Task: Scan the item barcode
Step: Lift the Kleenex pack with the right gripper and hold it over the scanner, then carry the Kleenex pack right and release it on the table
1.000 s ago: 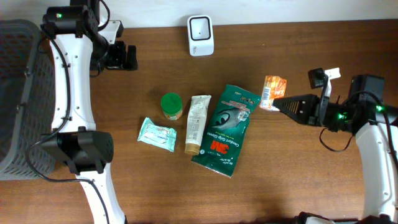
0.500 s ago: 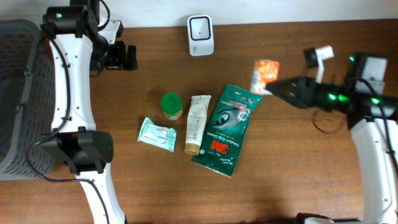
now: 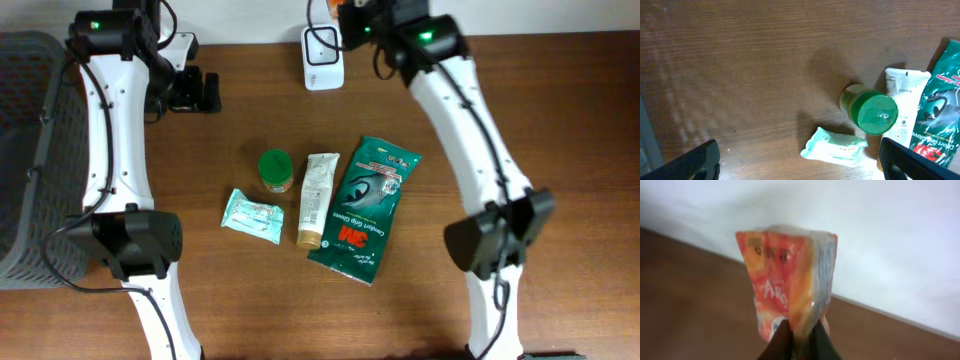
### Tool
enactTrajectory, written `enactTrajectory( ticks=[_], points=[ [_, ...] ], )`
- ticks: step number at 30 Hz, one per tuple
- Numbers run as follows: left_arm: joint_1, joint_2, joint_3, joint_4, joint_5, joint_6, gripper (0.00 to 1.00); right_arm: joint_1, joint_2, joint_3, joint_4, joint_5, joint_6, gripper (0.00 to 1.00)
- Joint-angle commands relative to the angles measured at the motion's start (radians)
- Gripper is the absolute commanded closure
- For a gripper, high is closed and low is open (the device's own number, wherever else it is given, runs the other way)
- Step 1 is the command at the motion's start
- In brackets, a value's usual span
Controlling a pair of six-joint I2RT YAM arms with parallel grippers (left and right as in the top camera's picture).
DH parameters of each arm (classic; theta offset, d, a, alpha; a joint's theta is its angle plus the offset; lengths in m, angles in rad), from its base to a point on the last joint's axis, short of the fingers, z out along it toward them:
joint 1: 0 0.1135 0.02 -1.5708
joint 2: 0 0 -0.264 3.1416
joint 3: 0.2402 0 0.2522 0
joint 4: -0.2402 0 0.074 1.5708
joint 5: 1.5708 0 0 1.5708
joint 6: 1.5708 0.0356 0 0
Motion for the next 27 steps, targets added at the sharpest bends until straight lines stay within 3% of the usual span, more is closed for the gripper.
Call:
enactTrajectory(
  ticks=[1,10,19,22,25,27],
  points=[
    [0.002,-0.015,0.008,-0.001,-0.004,0.002,0.01,0.027,0.101,0.024,0.105,0.198,-0.254,0.96],
    [0.002,-0.015,0.008,-0.001,-0.004,0.002,0.01,0.080,0.323,0.024,0.327,0.355,-0.637,0.96],
    [0.002,-0.015,0.008,-0.001,-0.004,0.002,0.01,0.086,0.355,0.021,0.324,0.374,-0.640,0.96],
    [0.002,-0.015,0.008,-0.001,-0.004,0.002,0.01,0.085,0.330,0.021,0.305,0.357,-0.488,0.96],
    [0.002,-0.015,0.008,-0.001,-0.004,0.002,0.01,0.076,0.240,0.023,0.222,0.220,-0.353,0.96],
    [0.002,-0.015,0.008,-0.001,-0.004,0.002,0.01,0.060,0.146,0.023,0.128,0.153,-0.177,0.96]
  ],
)
